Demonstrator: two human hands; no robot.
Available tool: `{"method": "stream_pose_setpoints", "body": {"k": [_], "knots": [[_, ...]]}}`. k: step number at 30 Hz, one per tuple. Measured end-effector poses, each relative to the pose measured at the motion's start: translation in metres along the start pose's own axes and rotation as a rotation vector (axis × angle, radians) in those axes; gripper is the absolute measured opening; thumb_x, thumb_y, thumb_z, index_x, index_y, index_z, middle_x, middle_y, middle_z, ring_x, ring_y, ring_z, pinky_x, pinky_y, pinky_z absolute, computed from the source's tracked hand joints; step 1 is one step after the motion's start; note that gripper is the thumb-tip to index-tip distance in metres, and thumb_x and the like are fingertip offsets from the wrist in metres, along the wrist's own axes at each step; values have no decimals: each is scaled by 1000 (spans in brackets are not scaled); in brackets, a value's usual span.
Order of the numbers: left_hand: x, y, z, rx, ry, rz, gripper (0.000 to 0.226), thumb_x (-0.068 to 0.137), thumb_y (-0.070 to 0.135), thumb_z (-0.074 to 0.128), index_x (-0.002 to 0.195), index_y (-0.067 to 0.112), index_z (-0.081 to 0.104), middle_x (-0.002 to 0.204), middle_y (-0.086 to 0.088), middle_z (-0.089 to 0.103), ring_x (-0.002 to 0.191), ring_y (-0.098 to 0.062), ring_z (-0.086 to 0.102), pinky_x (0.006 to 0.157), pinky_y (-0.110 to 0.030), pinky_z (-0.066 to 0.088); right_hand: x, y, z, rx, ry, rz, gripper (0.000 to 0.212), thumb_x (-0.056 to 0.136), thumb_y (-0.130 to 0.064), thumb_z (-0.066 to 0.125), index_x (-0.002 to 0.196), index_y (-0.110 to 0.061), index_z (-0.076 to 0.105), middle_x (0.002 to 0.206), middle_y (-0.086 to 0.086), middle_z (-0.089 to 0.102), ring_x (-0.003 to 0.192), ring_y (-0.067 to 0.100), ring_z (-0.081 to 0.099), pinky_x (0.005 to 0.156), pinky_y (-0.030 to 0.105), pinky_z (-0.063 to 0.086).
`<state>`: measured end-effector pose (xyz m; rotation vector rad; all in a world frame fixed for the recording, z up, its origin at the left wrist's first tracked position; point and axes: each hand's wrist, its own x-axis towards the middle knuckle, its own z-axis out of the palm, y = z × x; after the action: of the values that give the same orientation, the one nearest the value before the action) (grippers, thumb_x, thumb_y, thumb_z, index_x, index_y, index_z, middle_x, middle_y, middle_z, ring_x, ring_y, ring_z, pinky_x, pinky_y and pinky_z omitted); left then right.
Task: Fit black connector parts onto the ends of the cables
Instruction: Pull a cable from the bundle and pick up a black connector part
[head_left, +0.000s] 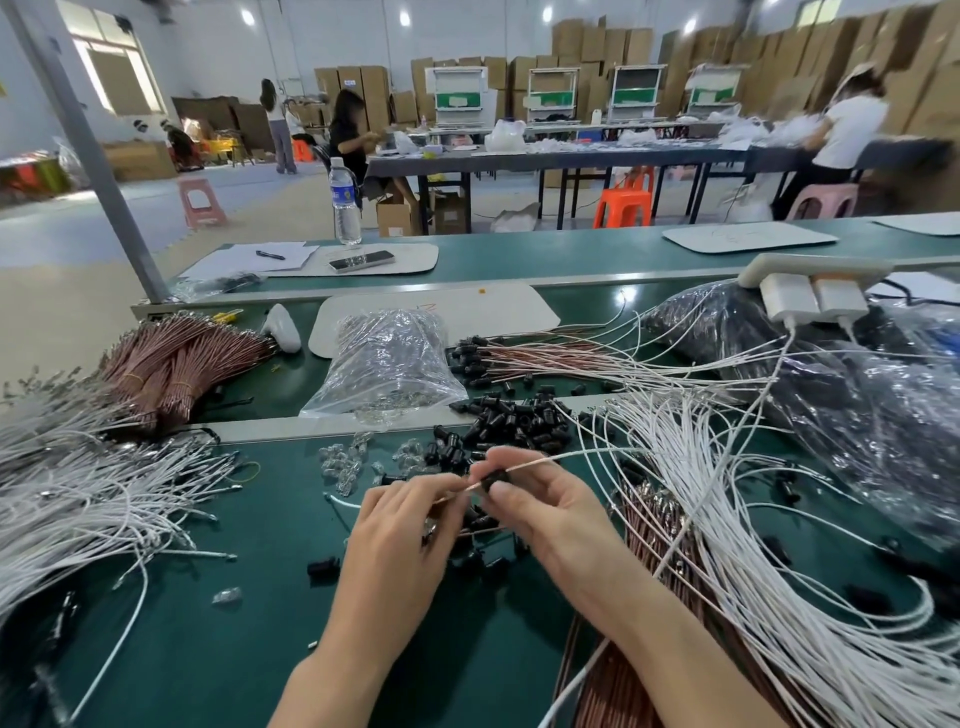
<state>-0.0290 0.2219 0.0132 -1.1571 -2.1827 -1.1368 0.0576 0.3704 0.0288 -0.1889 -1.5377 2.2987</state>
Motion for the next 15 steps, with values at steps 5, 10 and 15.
{"method": "stream_pose_setpoints", "body": {"k": [5, 10, 15], "knots": [[1, 0, -2, 70, 28, -25, 30, 101, 45, 47, 113, 23, 62, 107, 13, 62, 102, -7, 54, 95, -23, 36, 3, -26, -31, 370, 164, -76, 35, 94, 9, 50, 115, -8, 71, 111, 19, 71, 111, 33, 69, 89, 33, 58], [1, 11, -8, 92, 24, 69, 23, 101, 37, 49, 104, 20, 65, 97, 13, 63, 91, -7, 54, 85, -24, 40, 3, -46, -55, 559, 309, -200, 37, 91, 7, 51, 108, -14, 77, 106, 12, 74, 109, 29, 71, 92, 36, 58], [-5, 56, 4, 139, -535, 51, 26, 103, 49, 42, 111, 34, 60, 104, 24, 59, 96, 2, 52, 82, -19, 49, 5, -45, -63, 590, 343, -227, 39, 84, 3, 57, 115, -16, 71, 104, 8, 74, 112, 28, 70, 96, 38, 57]]}}
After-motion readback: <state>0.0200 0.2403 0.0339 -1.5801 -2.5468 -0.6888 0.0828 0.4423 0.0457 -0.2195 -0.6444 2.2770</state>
